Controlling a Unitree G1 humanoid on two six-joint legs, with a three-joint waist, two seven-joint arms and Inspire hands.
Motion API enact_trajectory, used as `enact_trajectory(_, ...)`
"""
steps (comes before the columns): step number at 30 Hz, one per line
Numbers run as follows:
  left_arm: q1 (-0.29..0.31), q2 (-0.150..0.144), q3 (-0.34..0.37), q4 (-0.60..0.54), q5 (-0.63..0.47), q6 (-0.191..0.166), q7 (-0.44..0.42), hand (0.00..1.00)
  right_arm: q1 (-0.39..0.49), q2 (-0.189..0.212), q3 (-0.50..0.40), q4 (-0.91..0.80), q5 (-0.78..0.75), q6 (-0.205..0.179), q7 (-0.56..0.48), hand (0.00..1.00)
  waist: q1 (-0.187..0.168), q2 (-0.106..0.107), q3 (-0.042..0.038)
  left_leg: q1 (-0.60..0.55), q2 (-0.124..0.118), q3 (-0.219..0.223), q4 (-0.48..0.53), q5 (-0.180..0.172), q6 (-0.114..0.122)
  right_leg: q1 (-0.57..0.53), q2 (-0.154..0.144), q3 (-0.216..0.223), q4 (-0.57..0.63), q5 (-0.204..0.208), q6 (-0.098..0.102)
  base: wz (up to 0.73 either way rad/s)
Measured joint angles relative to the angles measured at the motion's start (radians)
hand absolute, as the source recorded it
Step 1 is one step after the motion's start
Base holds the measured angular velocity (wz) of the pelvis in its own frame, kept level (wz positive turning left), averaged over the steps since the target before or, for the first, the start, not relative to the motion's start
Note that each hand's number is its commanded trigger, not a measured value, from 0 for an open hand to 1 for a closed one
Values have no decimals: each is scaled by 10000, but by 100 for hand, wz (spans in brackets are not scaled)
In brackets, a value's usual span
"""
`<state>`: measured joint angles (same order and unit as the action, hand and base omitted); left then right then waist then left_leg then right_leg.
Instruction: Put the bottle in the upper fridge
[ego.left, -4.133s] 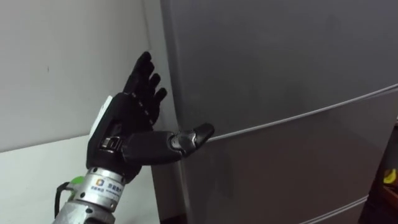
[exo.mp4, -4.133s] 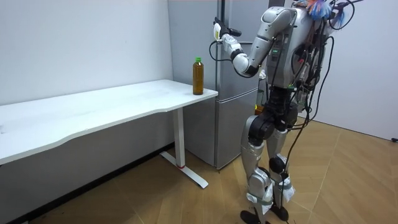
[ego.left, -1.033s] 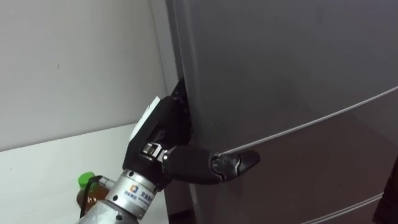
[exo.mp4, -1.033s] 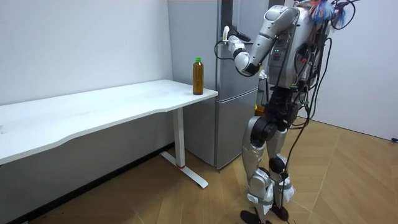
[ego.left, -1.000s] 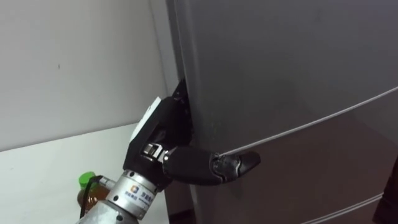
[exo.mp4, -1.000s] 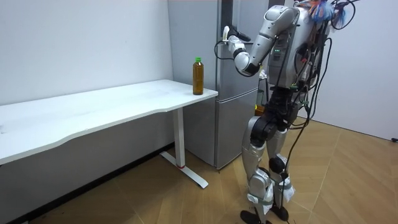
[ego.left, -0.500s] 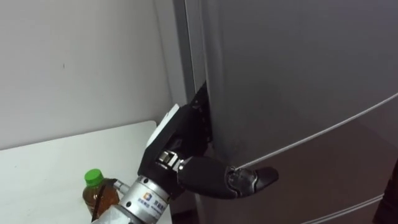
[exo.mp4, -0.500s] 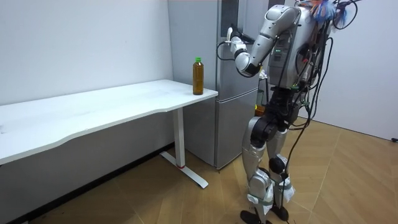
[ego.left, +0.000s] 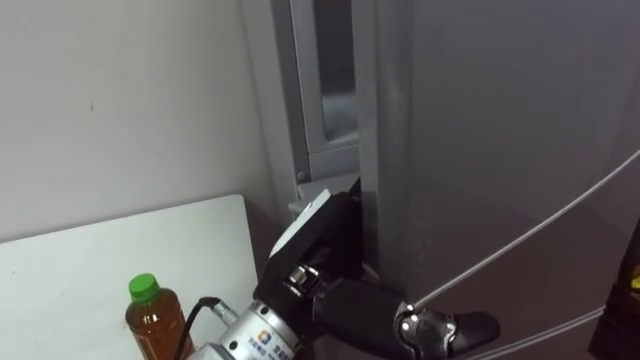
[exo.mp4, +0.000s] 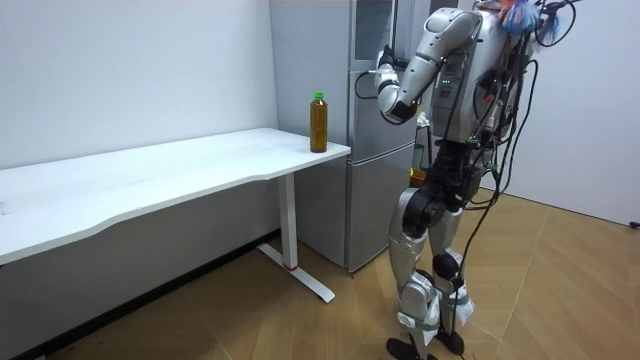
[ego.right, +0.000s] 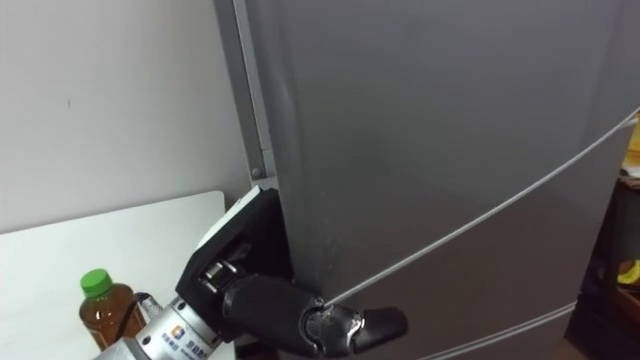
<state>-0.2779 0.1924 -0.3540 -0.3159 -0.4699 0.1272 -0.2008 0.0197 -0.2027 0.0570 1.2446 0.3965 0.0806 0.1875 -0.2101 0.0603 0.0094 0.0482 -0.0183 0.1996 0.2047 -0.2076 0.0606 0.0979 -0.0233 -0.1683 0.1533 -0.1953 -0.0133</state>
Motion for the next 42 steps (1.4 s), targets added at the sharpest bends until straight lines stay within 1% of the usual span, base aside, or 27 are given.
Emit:
enact_trajectory(4,0,-2,6,7,-81,13,-33,0,0,-49,-3,-2,6,14,44,0,0,55,-6,4,15,169,-1,-30,47,-32,3,138,-2,48,39,-7)
enact_trajectory(10,0,-4,-42,10,-107,38,-91,0,31,-132,1,32,367,44,87,0,-45,179,-8,-6,11,234,-5,-82,128,-35,6,283,-5,138,90,-3)
enact_trajectory(14,-1,-5,-64,9,-272,60,-140,0,26,-157,5,37,408,53,134,0,-56,191,-12,-18,13,307,-6,-86,135,-71,-5,301,6,152,102,-1)
enact_trajectory(23,-2,-25,-99,5,-294,65,-1055,0,55,-238,-3,30,537,70,239,0,-119,188,-13,-6,28,480,-7,-95,150,-120,-34,319,-7,157,116,0)
enact_trajectory(27,-3,-22,-319,9,-287,74,-1467,0,33,-248,2,16,583,65,263,0,-311,186,-12,16,38,517,-10,-94,150,-120,-37,322,-2,158,117,-2)
enact_trajectory(29,-19,-25,-472,9,-264,142,-1631,0,36,-259,0,18,583,58,268,0,-359,187,-12,75,57,617,-43,-94,149,-120,-28,352,-3,157,115,-14)
enact_trajectory(30,-39,-18,-593,30,-229,270,-1723,0,33,-272,3,15,602,57,268,0,-416,189,-11,124,62,676,-85,-93,147,-119,-17,437,-2,156,114,-17)
enact_trajectory(31,-59,-43,-763,108,-234,277,-1835,0,36,-278,9,14,664,55,265,0,-495,188,-10,153,66,720,-102,-94,146,-117,-6,530,-2,155,113,-15)
enact_trajectory(34,-183,-56,-975,326,-229,359,-1981,0,37,-288,3,14,720,51,273,0,-714,189,-10,181,70,829,-176,-95,145,-168,11,612,-2,155,113,-13)
enact_trajectory(37,-293,-7,-1169,391,-236,393,-2141,0,21,-301,-1,9,736,51,303,0,-805,191,-10,169,89,964,-214,-98,140,-259,42,807,12,158,113,-17)
enact_trajectory(38,-365,6,-1218,409,-242,414,-2228,0,15,-304,-3,8,736,38,341,0,-887,190,-9,167,89,990,-261,-97,140,-294,53,865,5,164,111,-12)
enact_trajectory(39,-422,5,-1246,408,-265,414,-2286,0,37,-315,-5,10,735,36,358,0,-959,191,-9,172,87,996,-283,-98,140,-301,58,895,-5,164,111,-13)
enact_trajectory(42,-648,5,-1349,409,-281,414,-2346,0,45,-362,-4,10,734,38,358,0,-1024,206,-1,190,78,998,-361,-97,137,-345,82,1031,-10,164,111,-12)
